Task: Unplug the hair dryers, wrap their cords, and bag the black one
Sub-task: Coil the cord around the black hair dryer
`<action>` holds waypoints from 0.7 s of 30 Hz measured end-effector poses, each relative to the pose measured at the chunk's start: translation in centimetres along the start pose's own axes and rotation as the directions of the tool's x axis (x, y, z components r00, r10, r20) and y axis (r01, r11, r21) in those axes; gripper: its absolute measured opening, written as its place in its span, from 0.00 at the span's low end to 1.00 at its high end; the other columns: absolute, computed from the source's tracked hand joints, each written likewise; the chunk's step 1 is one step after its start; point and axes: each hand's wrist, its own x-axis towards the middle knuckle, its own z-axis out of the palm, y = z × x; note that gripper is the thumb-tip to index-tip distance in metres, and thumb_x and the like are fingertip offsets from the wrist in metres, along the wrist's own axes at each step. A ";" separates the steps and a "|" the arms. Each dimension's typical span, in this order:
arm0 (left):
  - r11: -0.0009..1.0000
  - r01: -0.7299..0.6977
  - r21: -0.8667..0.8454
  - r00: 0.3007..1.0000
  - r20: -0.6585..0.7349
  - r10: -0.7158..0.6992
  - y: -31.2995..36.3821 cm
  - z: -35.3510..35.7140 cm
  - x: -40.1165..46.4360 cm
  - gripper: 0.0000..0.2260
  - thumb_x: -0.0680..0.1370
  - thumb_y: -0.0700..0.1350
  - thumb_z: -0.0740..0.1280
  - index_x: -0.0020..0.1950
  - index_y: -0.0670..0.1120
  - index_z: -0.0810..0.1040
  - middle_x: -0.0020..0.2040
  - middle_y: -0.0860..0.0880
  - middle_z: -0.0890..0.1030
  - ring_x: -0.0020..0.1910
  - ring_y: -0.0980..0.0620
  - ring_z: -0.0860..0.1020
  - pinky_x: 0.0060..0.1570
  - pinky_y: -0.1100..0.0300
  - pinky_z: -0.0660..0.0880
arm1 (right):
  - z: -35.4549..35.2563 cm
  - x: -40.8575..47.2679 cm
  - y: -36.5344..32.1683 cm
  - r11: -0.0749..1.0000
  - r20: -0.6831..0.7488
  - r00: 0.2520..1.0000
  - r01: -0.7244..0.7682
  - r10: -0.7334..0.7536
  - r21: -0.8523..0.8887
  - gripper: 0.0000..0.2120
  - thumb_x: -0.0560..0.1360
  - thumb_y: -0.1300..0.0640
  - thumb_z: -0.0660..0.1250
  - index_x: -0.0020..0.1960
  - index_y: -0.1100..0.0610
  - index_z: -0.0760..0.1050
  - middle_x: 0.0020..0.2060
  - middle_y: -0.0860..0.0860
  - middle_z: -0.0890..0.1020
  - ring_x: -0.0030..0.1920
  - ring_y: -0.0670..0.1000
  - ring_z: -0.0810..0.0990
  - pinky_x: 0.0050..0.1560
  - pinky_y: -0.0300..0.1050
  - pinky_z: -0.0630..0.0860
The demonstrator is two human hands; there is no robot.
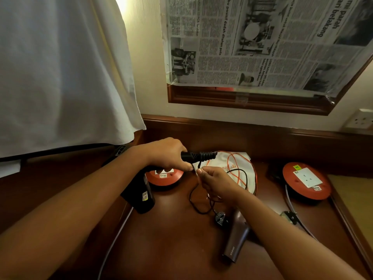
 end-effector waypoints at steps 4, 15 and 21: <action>0.999 -0.019 -0.025 1.000 0.022 0.019 0.4 -0.5 -0.6 0.08 0.74 0.53 0.70 0.40 0.53 0.75 0.33 0.51 0.78 0.27 0.57 0.77 0.30 0.65 0.73 | -1.1 0.5 -0.7 0.986 -0.029 1.000 -0.012 0.008 -0.165 0.22 0.80 0.48 0.60 0.41 0.68 0.74 0.19 0.47 0.65 0.20 0.47 0.62 0.22 0.36 0.62; 0.999 -0.039 0.001 0.998 0.057 0.039 1.2 -0.4 -1.3 0.06 0.73 0.53 0.71 0.39 0.55 0.76 0.31 0.52 0.79 0.28 0.56 0.77 0.31 0.63 0.73 | -4.7 2.7 -3.8 0.937 0.062 0.996 0.084 -0.066 -0.340 0.11 0.75 0.71 0.61 0.42 0.59 0.78 0.30 0.53 0.73 0.29 0.48 0.70 0.31 0.43 0.68; 0.998 0.002 0.067 0.998 0.057 -0.006 1.1 -0.4 -1.3 0.07 0.73 0.53 0.70 0.37 0.56 0.74 0.31 0.51 0.78 0.29 0.55 0.77 0.30 0.64 0.72 | -5.6 3.8 -5.4 0.623 -0.091 0.902 0.216 -0.422 -0.752 0.11 0.77 0.47 0.64 0.41 0.51 0.79 0.33 0.49 0.81 0.36 0.51 0.78 0.40 0.51 0.78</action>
